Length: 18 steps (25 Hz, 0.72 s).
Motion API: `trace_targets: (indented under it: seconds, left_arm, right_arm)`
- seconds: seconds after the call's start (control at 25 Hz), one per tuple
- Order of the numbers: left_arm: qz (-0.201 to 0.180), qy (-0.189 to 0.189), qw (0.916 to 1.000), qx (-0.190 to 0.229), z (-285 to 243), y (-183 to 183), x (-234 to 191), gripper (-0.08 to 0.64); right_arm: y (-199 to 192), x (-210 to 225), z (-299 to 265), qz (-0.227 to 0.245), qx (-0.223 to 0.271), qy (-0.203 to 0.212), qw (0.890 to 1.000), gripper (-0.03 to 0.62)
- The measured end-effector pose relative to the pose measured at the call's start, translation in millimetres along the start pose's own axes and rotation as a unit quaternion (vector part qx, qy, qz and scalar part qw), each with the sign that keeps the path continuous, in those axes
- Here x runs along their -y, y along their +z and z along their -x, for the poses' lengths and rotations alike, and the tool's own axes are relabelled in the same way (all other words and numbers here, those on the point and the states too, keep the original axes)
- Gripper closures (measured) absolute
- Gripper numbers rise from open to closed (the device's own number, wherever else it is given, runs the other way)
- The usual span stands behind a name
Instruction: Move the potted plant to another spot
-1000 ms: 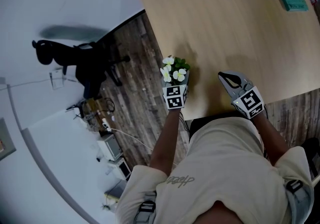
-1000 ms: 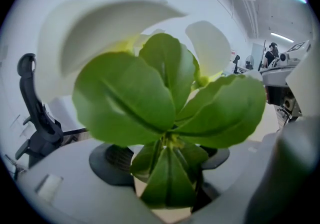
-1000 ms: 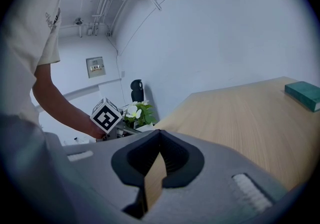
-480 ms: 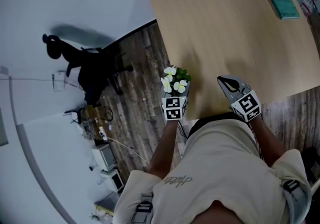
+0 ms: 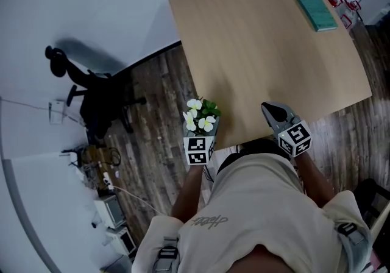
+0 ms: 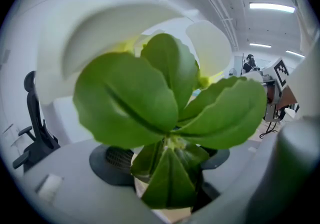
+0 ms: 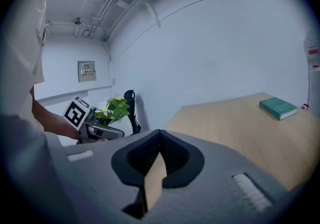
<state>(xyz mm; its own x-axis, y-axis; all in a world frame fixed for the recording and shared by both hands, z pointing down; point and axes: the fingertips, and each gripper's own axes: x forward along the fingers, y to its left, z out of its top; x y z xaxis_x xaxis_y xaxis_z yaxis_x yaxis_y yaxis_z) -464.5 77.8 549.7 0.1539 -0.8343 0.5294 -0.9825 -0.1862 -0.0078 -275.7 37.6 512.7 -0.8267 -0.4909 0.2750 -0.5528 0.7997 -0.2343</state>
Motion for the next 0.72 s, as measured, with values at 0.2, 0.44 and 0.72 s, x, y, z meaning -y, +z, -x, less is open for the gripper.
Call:
trace_targets:
  seconds: [0.2,0.44,0.72]
  left_arm:
    - [-0.02,-0.033,0.9992,0.009,5,-2,27,0.21]
    - [-0.05,-0.076,0.9957,0.019,9,2,48,0.209]
    - [-0.058,-0.111,0.9921,0.014,5,-11,79,0.21]
  right_arm:
    - [-3,-2,40,0.01,0.016,-0.049,0.999,0.591]
    - [-22,-17,74,-0.006,0.007,-0.099,0.995,0.591]
    - [-36,-22,108,-0.012,0.006,-0.133,0.991,0.591]
